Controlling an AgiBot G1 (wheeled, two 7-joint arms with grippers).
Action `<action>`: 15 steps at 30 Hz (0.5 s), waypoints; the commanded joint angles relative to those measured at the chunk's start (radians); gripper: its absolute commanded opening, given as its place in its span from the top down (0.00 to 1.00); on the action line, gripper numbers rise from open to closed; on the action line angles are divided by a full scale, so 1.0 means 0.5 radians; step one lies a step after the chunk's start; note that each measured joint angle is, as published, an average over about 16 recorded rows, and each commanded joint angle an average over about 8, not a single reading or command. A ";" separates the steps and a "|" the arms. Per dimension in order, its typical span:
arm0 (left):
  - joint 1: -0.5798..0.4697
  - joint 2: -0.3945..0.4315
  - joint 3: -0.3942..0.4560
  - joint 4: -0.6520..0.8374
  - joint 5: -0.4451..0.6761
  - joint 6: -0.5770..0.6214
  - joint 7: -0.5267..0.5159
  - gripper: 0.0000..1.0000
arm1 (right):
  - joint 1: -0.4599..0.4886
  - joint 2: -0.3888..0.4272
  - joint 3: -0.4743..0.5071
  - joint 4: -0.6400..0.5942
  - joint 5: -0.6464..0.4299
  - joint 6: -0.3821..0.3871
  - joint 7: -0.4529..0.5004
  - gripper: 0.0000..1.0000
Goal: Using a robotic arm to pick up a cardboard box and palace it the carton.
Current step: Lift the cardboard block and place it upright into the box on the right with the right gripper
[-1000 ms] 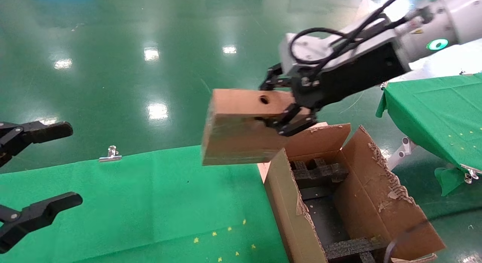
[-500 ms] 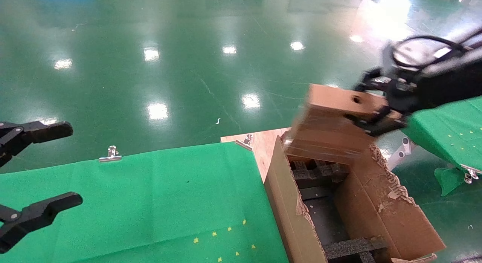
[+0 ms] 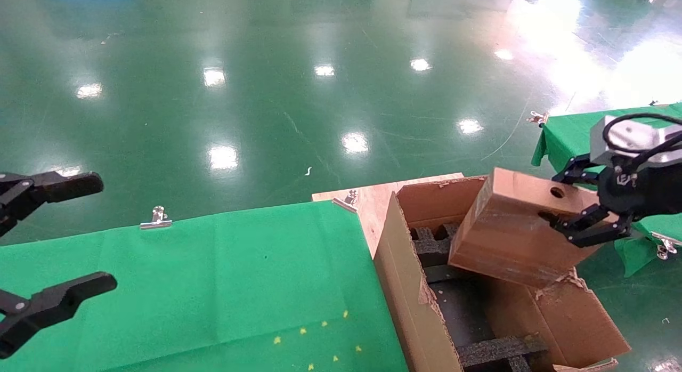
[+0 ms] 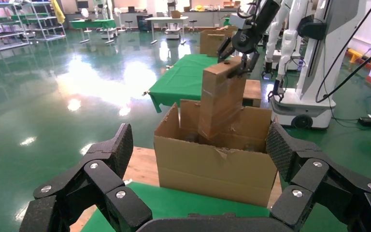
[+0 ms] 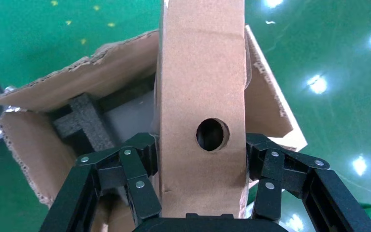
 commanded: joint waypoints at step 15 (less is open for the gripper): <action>0.000 0.000 0.000 0.000 0.000 0.000 0.000 0.00 | -0.048 0.009 -0.041 0.013 -0.001 0.059 0.108 1.00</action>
